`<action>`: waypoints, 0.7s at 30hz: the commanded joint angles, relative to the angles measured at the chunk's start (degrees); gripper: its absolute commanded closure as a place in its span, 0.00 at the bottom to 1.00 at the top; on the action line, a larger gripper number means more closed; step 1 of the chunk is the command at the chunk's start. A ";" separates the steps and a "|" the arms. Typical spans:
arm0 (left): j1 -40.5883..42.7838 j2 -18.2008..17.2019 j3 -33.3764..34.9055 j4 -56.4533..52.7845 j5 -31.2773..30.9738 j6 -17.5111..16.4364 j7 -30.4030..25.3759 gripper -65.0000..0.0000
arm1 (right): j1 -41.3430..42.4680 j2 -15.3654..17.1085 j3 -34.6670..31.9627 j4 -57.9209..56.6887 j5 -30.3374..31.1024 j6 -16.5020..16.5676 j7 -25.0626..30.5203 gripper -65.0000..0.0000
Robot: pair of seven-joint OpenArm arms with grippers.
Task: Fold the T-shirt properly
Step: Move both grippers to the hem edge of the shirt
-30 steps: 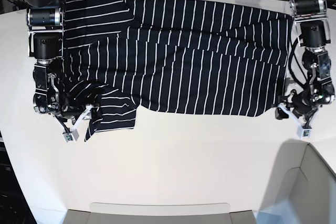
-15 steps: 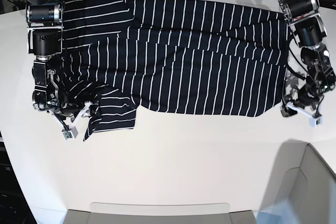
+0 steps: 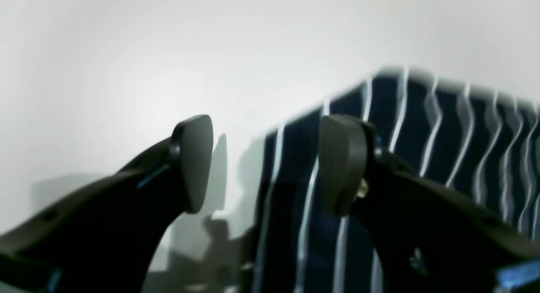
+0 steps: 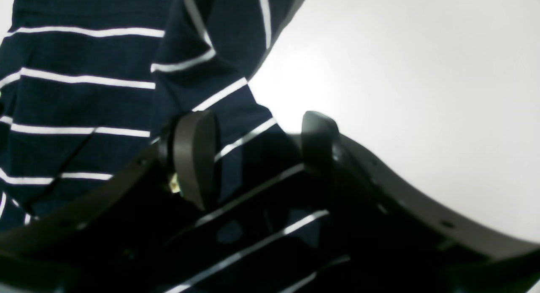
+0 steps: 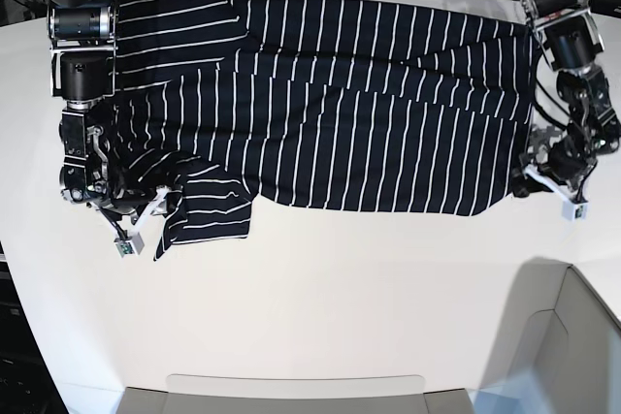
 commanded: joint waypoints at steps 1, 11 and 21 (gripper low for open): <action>-0.51 -1.27 -0.14 3.50 1.70 -0.56 -1.69 0.40 | -0.46 0.45 -0.06 -0.28 -1.10 -0.18 -3.68 0.50; 3.18 2.16 3.12 12.91 21.92 -0.83 -1.60 0.39 | -0.63 0.36 -0.06 -0.28 -1.10 -0.18 -3.68 0.50; 3.36 2.69 2.41 12.47 16.30 -3.95 0.51 0.43 | -0.81 0.36 -0.06 -0.28 -1.10 -0.18 -3.50 0.50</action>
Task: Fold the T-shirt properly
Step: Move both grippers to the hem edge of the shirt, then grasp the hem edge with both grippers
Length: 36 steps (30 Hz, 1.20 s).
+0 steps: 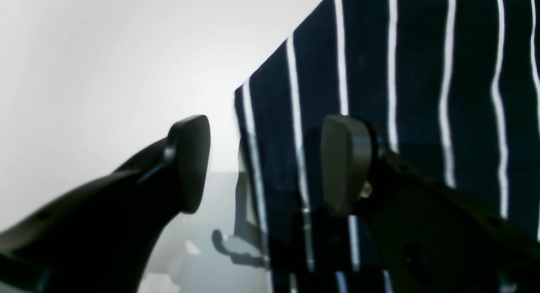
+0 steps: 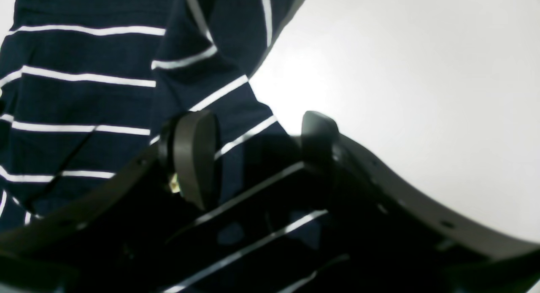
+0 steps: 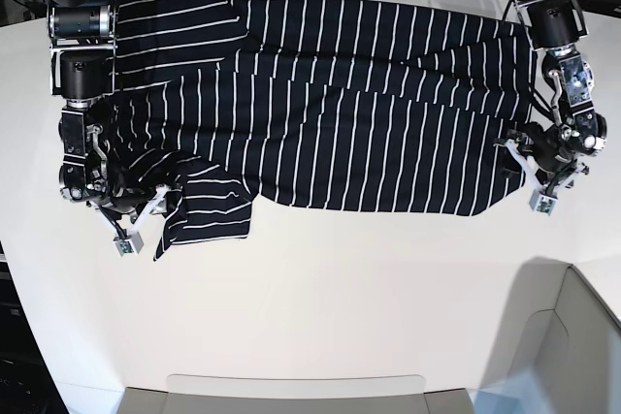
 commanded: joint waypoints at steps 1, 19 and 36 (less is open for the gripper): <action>-1.21 -1.14 -0.21 0.97 0.54 0.21 -0.80 0.47 | -0.44 0.25 -0.11 -0.34 -1.34 -0.18 -3.76 0.50; 0.19 -0.96 -1.26 1.06 3.44 0.21 -0.98 0.60 | -0.44 -0.36 -0.11 -0.34 -1.34 -0.18 -3.59 0.50; 0.19 1.76 -4.17 1.50 3.79 0.21 -1.68 0.90 | -0.44 -0.45 -0.11 -0.34 -1.34 -0.18 -3.59 0.50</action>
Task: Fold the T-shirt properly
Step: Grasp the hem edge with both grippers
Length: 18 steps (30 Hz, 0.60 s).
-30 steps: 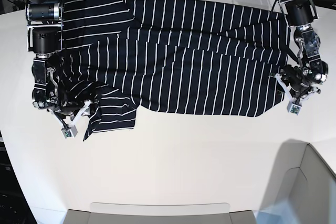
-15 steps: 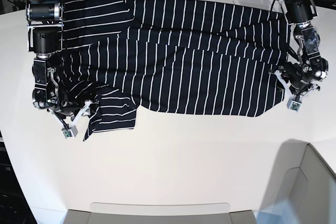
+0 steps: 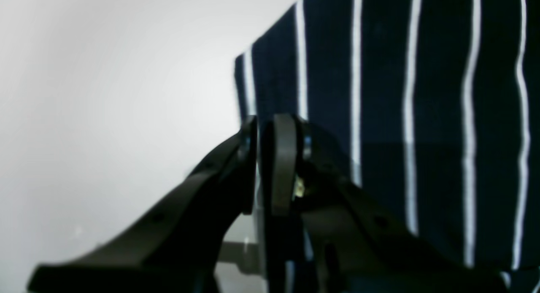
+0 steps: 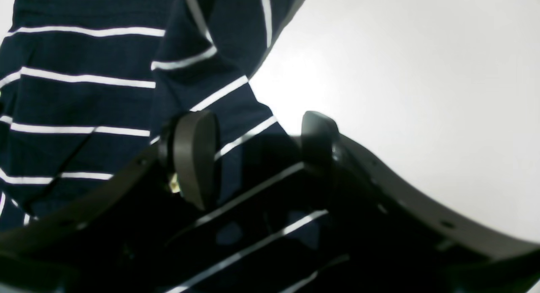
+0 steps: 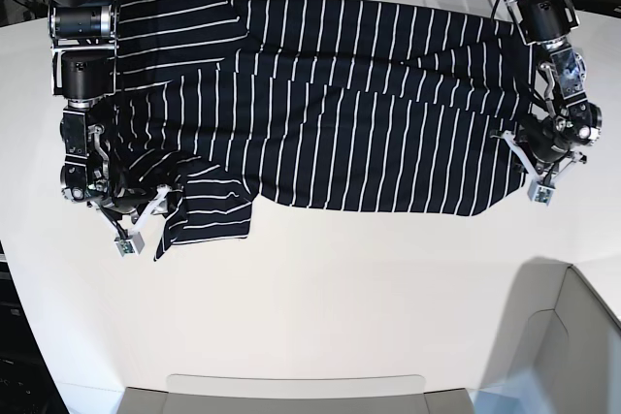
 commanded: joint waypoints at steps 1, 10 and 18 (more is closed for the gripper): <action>-1.07 -1.08 -0.28 1.21 -0.47 0.21 -0.76 0.90 | -0.44 -0.08 -0.11 -0.38 -0.71 0.04 -3.70 0.50; -3.27 -1.34 0.34 1.21 -0.82 0.34 -0.24 0.77 | -0.44 0.01 -0.11 -0.38 -0.71 0.13 -3.70 0.50; -7.93 -3.01 0.43 -0.10 -0.91 0.34 -0.59 0.74 | -0.44 0.18 -0.11 -0.38 -0.71 0.13 -3.70 0.50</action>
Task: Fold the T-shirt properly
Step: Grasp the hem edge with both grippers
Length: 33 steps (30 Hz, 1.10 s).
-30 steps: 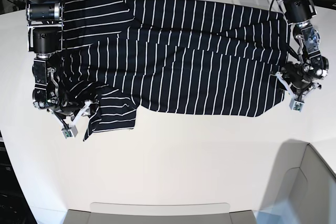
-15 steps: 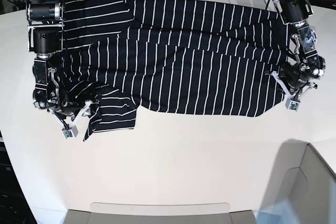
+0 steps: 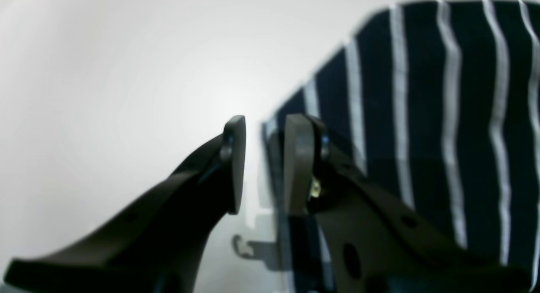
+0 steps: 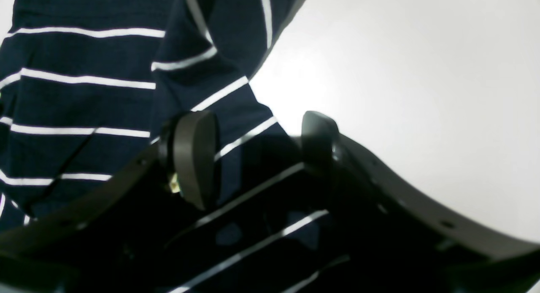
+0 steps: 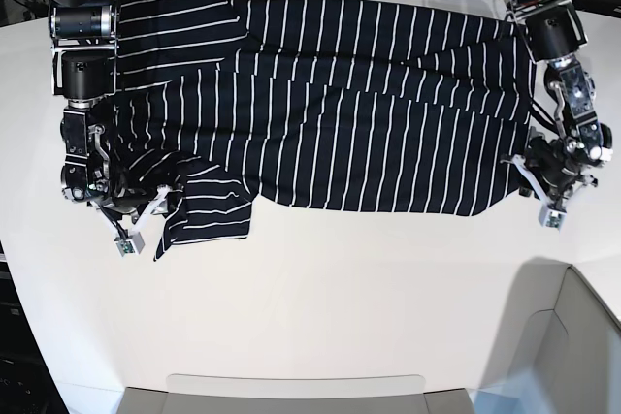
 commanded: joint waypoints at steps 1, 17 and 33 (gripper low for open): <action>-2.43 -1.04 -0.05 -0.28 -0.78 0.08 -1.46 0.74 | -0.44 0.25 -0.17 -0.43 -0.69 0.13 -4.00 0.50; -5.06 -6.23 6.36 -11.27 -5.88 0.08 -4.01 0.74 | -0.44 0.42 -0.08 -0.43 -0.69 0.13 -4.18 0.50; -5.15 -12.30 12.17 -20.06 -23.72 0.08 -3.40 0.74 | -0.44 0.42 -0.17 -0.34 -0.69 0.21 -4.18 0.50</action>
